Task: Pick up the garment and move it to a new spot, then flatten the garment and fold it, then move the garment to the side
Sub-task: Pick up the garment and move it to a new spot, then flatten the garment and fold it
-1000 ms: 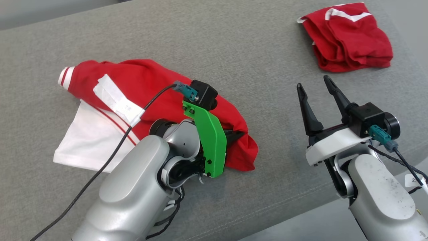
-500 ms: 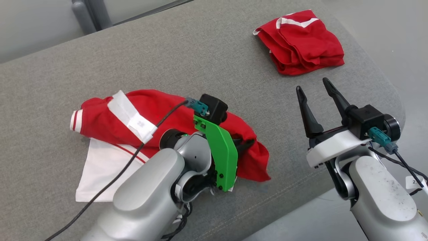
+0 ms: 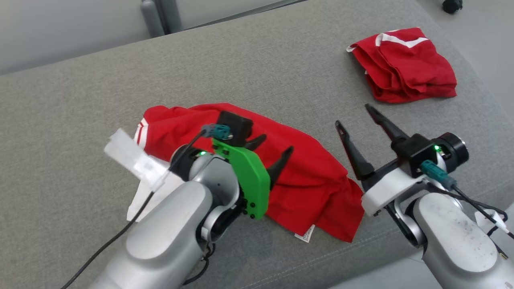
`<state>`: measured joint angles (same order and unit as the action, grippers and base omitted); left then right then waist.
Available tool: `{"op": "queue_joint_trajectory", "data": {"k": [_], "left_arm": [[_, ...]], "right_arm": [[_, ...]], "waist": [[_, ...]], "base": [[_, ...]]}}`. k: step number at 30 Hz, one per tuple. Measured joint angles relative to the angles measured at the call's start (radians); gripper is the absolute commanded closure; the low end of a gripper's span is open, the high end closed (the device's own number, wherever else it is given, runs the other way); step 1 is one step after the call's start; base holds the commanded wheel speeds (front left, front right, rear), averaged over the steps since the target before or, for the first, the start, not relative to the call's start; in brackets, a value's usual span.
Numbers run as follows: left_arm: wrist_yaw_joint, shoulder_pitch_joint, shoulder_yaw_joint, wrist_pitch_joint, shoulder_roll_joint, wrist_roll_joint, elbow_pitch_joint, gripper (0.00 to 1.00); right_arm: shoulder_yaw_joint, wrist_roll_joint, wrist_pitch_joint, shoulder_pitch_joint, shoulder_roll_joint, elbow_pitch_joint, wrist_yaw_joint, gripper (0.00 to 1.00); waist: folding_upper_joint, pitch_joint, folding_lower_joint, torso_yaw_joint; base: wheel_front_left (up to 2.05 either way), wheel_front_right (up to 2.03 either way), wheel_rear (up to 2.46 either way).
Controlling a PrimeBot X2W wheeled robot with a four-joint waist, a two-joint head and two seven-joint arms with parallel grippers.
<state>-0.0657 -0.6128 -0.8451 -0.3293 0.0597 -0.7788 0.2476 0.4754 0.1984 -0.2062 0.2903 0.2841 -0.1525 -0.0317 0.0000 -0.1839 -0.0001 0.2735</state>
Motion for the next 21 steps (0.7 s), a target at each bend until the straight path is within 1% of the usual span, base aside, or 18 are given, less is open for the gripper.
{"op": "queue_joint_trajectory", "data": {"k": [2,5,7,8,11,16,21], "left_arm": [[-0.02,0.02,0.034,0.047,0.03,0.017,-0.009,0.0],[-0.042,0.084,0.086,0.106,0.081,0.037,-0.021,0.0],[-0.051,0.131,0.109,0.137,0.105,0.047,-0.027,0.0],[-0.054,0.172,0.131,0.169,0.114,0.052,-0.037,0.0],[-0.058,0.221,0.152,0.215,0.12,0.073,-0.06,0.0],[-0.058,0.294,0.205,0.287,0.134,0.119,-0.101,0.0],[-0.058,0.419,0.32,0.355,0.147,0.179,-0.099,0.0]], "right_arm": [[0.049,-0.026,0.026,0.014,0.002,0.0,0.029,0.0],[0.151,-0.054,0.076,0.041,-0.01,-0.004,0.092,0.0],[0.222,-0.08,0.112,0.059,-0.028,-0.017,0.138,0.0],[0.281,-0.091,0.145,0.075,-0.052,-0.035,0.155,0.0],[0.34,-0.1,0.192,0.112,-0.078,-0.078,0.156,0.0],[0.38,-0.091,0.26,0.158,-0.099,-0.168,0.156,0.0],[0.392,-0.064,0.312,0.182,-0.102,-0.267,0.156,0.0]], "waist": [[0.0,0.006,0.0,-0.025],[0.0,0.017,0.0,-0.064],[0.0,0.024,0.0,-0.091],[0.0,0.031,0.0,-0.118],[0.0,0.042,0.0,-0.16],[-0.0001,0.057,0.0,-0.231],[0.0,0.069,0.0,-0.303]], "base": [[0.0,0.0,0.0],[0.0,0.0,0.0],[0.0,0.0,0.0],[0.0,0.0,0.0],[0.0,0.0,0.0],[0.0,0.0,0.0],[0.0,0.0,0.0]]}}
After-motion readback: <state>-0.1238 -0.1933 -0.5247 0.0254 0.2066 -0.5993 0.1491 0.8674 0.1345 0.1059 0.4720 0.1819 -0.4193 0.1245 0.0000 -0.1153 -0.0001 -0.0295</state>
